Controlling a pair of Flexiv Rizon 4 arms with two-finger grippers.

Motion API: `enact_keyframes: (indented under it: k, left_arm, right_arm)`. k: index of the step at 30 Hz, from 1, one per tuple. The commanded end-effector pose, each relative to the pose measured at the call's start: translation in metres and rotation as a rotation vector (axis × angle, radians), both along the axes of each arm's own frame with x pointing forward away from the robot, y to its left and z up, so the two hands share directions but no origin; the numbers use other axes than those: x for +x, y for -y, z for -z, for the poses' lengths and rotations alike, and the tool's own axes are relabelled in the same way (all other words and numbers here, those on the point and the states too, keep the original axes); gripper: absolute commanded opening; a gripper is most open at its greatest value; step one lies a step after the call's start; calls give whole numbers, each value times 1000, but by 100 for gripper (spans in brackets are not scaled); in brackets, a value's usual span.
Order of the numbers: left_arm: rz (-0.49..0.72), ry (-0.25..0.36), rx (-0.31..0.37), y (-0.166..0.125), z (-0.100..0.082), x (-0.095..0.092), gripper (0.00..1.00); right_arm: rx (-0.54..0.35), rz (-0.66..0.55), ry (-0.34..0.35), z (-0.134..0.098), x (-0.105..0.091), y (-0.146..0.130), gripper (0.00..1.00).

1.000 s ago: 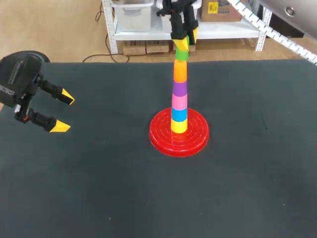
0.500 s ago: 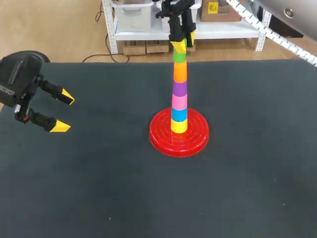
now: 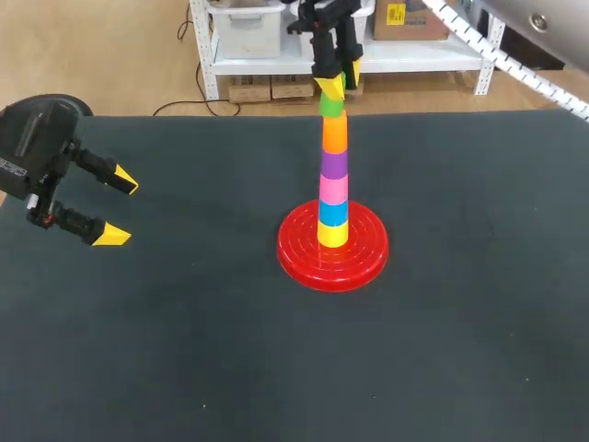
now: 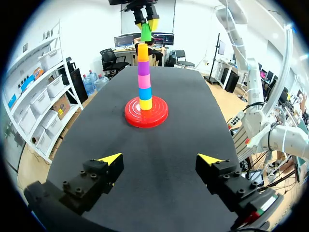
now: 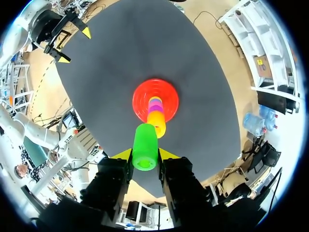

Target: Pick up and stack the cylinders on the red base in this order: pink,purple,orange,green

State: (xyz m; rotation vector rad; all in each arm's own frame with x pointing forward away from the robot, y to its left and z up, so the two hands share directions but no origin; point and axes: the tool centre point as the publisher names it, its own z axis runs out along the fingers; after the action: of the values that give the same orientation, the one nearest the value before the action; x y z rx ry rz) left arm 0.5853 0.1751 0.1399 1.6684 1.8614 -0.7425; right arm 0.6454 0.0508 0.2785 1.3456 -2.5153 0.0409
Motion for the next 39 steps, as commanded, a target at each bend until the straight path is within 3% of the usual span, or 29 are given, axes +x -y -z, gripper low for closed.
enact_keyframes:
  k: [1,39]
  left_arm:
    - [2,1,-2,-1,0,0,100]
    - [2,1,-2,-1,0,0,100]
  right_arm:
    - [-117,-8,-110,-3,8,-2,0]
    - [-213,7,-129,6,13,-7,0]
